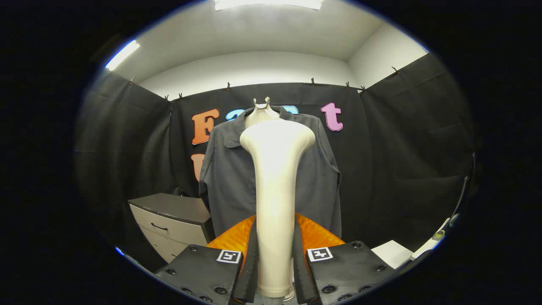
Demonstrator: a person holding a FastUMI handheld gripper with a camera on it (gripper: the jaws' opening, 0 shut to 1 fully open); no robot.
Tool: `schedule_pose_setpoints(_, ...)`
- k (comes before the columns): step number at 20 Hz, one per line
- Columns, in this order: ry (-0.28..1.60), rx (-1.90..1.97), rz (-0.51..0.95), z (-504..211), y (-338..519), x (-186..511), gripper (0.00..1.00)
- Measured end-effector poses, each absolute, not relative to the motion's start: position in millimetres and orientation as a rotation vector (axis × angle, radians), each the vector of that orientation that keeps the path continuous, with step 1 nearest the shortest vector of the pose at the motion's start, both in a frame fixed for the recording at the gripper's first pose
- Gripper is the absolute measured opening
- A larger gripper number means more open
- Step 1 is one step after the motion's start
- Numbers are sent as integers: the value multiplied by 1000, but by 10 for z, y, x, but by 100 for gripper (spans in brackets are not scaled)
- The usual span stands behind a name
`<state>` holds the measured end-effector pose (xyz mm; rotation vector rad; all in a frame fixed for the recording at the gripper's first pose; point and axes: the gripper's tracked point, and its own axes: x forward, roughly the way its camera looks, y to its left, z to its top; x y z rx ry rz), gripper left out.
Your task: Iron the clothes twice with a garment steamer, once on the left side and once on the right side.
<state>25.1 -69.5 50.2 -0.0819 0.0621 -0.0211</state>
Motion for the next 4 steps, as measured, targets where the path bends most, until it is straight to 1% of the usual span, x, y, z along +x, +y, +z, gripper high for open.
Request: schedule_pose_setpoints(4, 77, -72, -23, 443, -708, 271, 43)
